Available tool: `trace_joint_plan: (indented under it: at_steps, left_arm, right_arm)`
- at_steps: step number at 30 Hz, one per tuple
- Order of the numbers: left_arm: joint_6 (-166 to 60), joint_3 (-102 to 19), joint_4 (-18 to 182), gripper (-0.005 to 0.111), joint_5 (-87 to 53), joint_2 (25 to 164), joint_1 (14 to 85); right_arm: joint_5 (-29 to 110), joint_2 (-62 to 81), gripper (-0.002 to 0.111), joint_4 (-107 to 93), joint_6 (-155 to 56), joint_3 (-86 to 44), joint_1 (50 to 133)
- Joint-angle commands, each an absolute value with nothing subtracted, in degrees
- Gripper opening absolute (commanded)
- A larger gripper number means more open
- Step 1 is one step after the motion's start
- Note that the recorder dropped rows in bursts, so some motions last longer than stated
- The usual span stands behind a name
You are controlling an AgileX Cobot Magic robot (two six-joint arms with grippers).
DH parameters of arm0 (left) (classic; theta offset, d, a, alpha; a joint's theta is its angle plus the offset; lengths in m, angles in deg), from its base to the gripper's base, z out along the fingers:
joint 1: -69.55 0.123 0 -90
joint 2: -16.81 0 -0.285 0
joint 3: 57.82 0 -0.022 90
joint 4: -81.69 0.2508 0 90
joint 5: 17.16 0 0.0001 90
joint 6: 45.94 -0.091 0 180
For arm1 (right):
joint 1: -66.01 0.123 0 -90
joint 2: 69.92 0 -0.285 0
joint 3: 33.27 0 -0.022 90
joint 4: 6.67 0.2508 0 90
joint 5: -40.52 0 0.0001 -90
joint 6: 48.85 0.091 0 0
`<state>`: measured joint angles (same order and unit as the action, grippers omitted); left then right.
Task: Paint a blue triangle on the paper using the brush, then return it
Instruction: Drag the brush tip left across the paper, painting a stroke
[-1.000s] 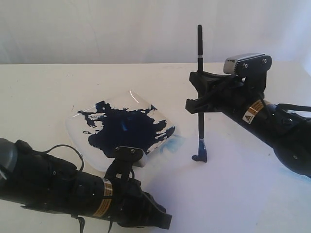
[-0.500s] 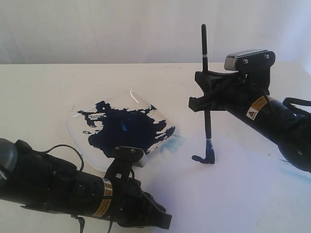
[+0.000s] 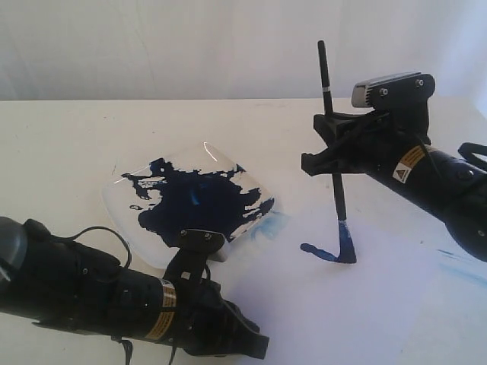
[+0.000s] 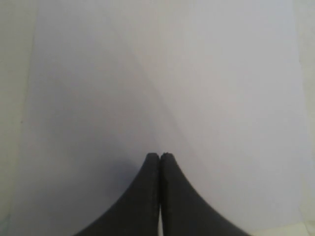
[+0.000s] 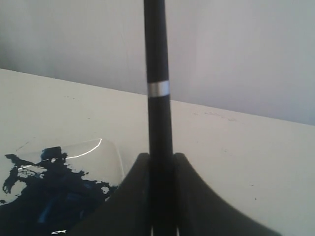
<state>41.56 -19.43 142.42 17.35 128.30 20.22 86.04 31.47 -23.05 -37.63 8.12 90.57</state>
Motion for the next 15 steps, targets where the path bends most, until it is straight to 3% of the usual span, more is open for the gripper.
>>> trace_joint_plan:
  at_steps: [1,15]
  left_arm:
    - [41.3,-18.4,143.6,0.000,13.0,128.6,20.2]
    - [41.3,-18.4,143.6,0.000,13.2,128.6,20.2]
  right_arm:
    - [82.7,30.4,0.000,-21.2,-40.1,8.0,90.6]
    - [76.8,27.8,0.000,-18.6,-42.8,8.0,90.6]
